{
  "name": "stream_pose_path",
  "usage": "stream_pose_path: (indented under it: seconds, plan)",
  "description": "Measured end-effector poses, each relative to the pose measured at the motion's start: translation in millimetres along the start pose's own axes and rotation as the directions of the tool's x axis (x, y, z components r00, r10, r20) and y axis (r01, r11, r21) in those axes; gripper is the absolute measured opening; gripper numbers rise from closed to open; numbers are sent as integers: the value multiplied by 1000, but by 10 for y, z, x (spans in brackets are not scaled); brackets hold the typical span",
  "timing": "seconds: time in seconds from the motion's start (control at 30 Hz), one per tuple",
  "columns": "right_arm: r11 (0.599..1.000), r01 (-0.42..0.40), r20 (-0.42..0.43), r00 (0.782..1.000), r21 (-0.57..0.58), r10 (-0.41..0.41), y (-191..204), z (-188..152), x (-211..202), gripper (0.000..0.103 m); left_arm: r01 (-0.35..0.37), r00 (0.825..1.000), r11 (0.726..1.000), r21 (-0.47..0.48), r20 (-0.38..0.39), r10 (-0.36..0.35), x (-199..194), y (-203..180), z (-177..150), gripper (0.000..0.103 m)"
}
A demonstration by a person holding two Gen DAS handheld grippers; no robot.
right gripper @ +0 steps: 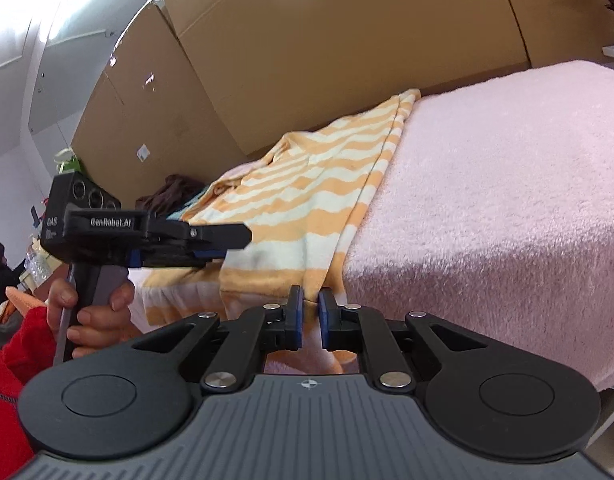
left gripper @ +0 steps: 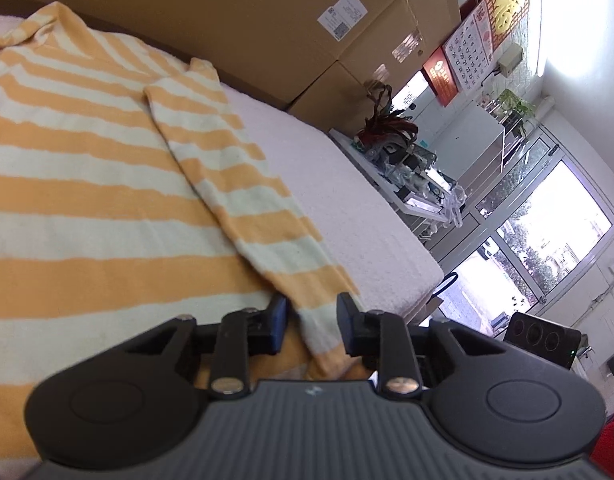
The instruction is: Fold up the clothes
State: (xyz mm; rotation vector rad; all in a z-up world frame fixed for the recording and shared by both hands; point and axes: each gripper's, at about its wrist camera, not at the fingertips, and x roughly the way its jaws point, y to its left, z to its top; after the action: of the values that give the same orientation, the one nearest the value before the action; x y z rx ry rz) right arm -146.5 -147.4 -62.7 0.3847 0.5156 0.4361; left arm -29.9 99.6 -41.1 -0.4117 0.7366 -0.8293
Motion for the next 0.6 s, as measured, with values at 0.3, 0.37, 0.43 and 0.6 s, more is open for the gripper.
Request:
stream_pose_path:
  seconds: [0.3,0.37,0.43,0.6]
  plan:
    - [989,-96,143,986,109,80,-231,365,-107,20,-26,999,993,113,50,20,-20,-170,162,44]
    - [992,-80,147,987,97,65,-217,463,47,20,33,999,990,139,26,-37,126,-237,151,46]
    - [995,-49,117,992,90,39,-201,519,231,20,25,1000,988,151,-19,-23,274,-244,109,47]
    - [996,19,45,999,89,-23,-266,551,409,10,50,998,993,104,-28,-47,150,-82,60,48]
